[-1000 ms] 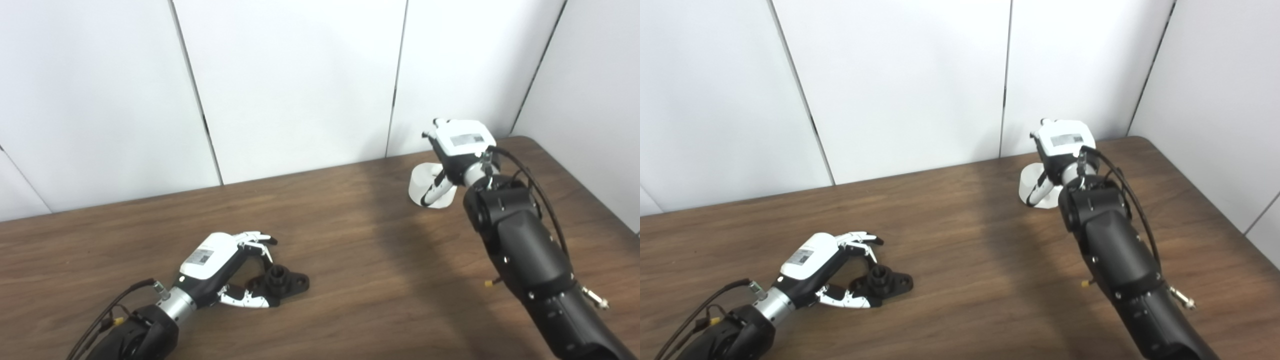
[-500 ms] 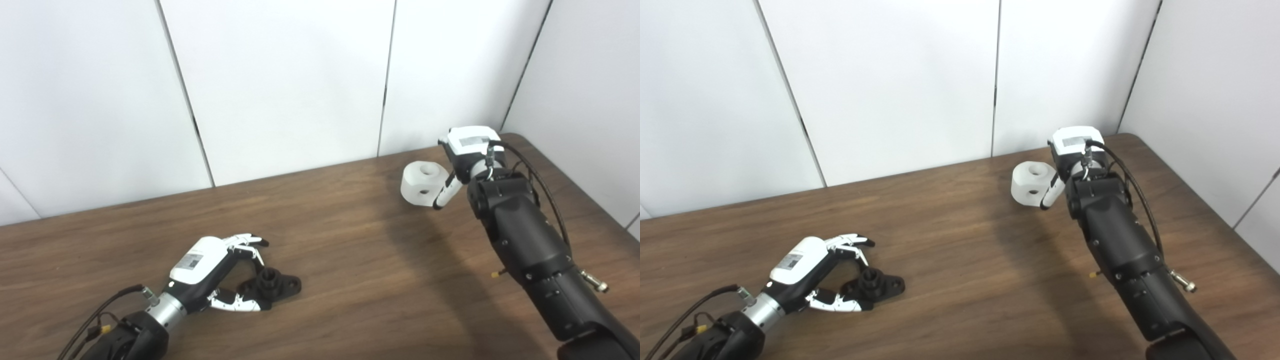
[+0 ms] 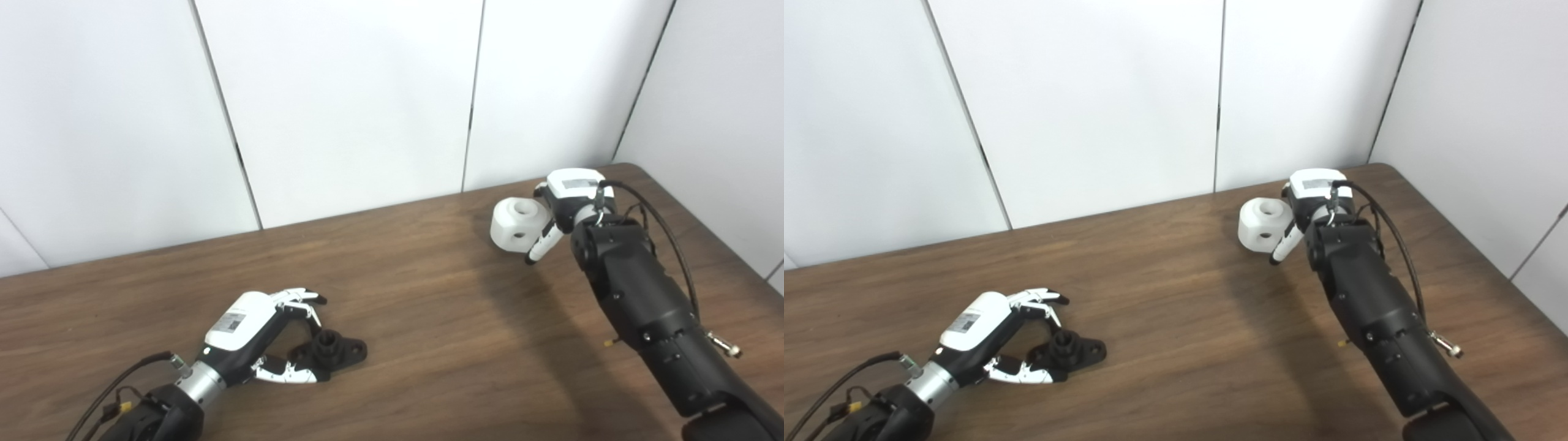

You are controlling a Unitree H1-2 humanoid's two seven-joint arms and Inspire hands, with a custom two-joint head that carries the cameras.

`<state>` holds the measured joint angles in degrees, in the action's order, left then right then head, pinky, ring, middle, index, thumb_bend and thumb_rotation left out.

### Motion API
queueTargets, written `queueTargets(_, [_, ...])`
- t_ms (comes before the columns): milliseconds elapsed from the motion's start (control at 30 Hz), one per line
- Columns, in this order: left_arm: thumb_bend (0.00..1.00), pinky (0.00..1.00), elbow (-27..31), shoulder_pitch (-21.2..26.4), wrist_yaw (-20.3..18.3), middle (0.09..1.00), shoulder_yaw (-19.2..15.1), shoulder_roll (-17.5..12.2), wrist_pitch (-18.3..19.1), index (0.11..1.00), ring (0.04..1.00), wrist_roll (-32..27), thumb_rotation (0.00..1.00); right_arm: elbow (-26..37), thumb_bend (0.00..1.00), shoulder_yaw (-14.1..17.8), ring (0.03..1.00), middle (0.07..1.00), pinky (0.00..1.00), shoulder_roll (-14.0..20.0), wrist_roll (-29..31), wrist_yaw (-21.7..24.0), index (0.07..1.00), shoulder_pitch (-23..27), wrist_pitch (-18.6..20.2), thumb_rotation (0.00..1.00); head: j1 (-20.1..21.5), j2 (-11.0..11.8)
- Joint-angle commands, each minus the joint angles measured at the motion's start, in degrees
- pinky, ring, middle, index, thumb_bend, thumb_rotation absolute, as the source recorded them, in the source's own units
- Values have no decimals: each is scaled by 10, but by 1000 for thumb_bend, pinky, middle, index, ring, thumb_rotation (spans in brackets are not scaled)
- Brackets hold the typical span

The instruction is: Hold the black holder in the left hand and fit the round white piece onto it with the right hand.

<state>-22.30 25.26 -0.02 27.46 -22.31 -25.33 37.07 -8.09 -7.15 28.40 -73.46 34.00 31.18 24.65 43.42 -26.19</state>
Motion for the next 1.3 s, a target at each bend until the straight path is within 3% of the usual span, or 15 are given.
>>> queueTargets(0, [523, 772, -14, -19, -42, 822, 7, -23, 21, 486, 864, 17, 52, 13, 939, 4, 958, 954, 885, 12, 5, -26, 845, 26, 14, 364, 0, -1])
queueTargets(167, [523, 780, -11, -21, -43, 820, 4, -24, 18, 486, 862, 13, 51, 5, 885, -3, 942, 934, 865, 11, 20, -50, 811, 24, 12, 331, -3, -3])
queueTargets(400, [523, 775, 6, -24, -52, 818, 5, -27, 30, 486, 855, 22, 52, -13, 774, -6, 863, 845, 793, 13, 54, -124, 649, 15, -2, 260, -5, -7])
queueTargets(433, [523, 772, 8, -24, -54, 816, 5, -28, 30, 486, 852, 20, 52, -17, 749, -6, 847, 824, 788, 14, 60, -137, 614, 15, -4, 239, -6, -8])
queueTargets(467, [523, 771, 11, -25, -55, 817, 4, -28, 31, 486, 852, 19, 51, -19, 612, -6, 832, 803, 789, 14, 66, -147, 540, 14, -5, 186, -7, -9])
queueTargets(567, [523, 770, 14, -26, -58, 818, 3, -28, 34, 486, 852, 18, 51, -18, 531, -9, 811, 761, 812, 18, 81, -165, 491, 9, -7, 147, -7, -9])
queueTargets(1067, [523, 739, 34, -33, -68, 811, -5, -26, 39, 486, 843, 10, 50, 0, 522, -20, 773, 704, 805, 36, 116, -213, 483, -10, -14, 142, -32, -26])
queueTargets(1267, [523, 754, 50, -38, -83, 818, -6, -24, 54, 486, 855, 10, 50, 55, 521, -14, 782, 712, 795, 33, 154, -196, 481, -17, -14, 141, -61, -35])
